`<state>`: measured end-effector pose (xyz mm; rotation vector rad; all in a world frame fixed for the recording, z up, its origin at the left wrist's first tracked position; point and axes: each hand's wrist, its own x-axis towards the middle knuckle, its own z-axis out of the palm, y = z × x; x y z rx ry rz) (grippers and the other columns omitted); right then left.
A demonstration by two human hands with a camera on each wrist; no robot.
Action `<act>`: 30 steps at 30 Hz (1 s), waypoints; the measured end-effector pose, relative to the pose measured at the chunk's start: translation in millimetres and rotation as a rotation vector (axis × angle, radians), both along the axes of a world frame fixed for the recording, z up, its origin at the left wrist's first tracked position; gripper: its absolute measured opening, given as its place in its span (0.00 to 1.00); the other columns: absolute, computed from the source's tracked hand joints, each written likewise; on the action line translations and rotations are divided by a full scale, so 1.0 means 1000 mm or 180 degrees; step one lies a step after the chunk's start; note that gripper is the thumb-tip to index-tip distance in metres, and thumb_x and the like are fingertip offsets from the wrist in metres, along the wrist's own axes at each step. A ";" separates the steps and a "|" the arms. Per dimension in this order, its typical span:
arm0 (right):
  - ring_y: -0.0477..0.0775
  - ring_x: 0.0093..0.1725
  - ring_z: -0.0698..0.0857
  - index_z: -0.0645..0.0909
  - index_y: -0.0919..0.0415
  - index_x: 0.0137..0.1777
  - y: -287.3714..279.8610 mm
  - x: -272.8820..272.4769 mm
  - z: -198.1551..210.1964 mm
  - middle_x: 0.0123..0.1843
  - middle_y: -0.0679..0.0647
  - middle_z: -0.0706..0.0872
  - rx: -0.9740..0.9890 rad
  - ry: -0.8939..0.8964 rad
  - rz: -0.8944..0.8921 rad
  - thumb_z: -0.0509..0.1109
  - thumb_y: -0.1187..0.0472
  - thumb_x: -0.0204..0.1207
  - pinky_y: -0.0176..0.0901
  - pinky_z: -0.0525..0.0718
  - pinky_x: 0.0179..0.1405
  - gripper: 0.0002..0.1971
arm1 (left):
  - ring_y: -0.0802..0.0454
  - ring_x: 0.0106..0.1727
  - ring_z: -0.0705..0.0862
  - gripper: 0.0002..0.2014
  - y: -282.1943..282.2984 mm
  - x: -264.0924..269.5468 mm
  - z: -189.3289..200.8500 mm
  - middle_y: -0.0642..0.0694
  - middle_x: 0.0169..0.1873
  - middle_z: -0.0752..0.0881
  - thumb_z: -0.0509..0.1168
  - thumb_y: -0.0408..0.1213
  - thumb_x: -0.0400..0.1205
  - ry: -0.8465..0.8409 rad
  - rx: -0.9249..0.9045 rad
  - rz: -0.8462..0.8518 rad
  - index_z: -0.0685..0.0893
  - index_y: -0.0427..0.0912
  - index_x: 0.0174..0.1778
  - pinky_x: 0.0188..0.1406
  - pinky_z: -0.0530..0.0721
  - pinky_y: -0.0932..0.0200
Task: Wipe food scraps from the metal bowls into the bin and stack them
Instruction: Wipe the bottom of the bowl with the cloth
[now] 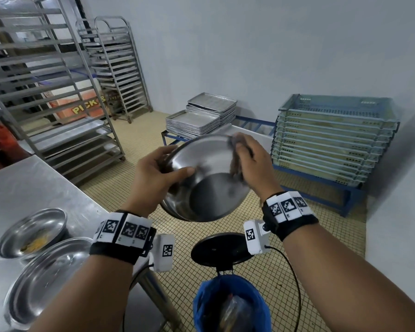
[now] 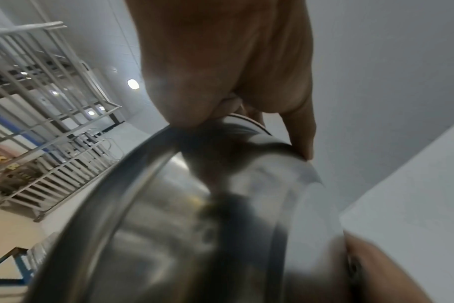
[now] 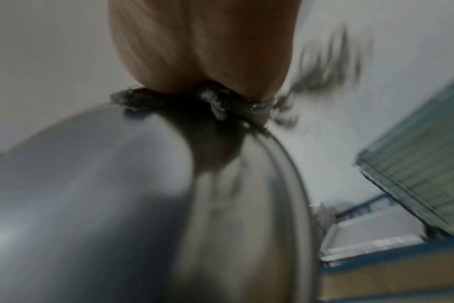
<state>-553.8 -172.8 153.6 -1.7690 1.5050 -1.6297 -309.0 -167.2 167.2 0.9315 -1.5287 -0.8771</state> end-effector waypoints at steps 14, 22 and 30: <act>0.48 0.49 0.83 0.85 0.47 0.66 0.006 0.016 0.010 0.50 0.43 0.84 -0.0476 0.1363 0.0159 0.65 0.55 0.85 0.42 0.79 0.47 0.14 | 0.71 0.49 0.89 0.31 -0.007 -0.014 0.016 0.76 0.47 0.89 0.88 0.39 0.69 -0.1529 -0.0264 -0.0514 0.81 0.72 0.57 0.47 0.87 0.71; 0.34 0.48 0.83 0.84 0.47 0.61 0.010 0.011 -0.006 0.46 0.39 0.86 -0.0319 0.0295 -0.0100 0.61 0.58 0.89 0.46 0.84 0.56 0.10 | 0.51 0.54 0.94 0.37 -0.005 -0.008 0.006 0.50 0.53 0.94 0.91 0.50 0.59 -0.0861 -0.0008 -0.0228 0.89 0.53 0.65 0.55 0.94 0.49; 0.47 0.57 0.84 0.83 0.49 0.69 0.002 0.007 -0.021 0.55 0.42 0.86 -0.0101 0.0124 -0.0244 0.59 0.53 0.89 0.58 0.83 0.63 0.15 | 0.50 0.53 0.93 0.35 -0.002 -0.002 -0.002 0.48 0.53 0.94 0.92 0.49 0.59 -0.0722 0.0032 -0.0013 0.89 0.57 0.63 0.48 0.94 0.53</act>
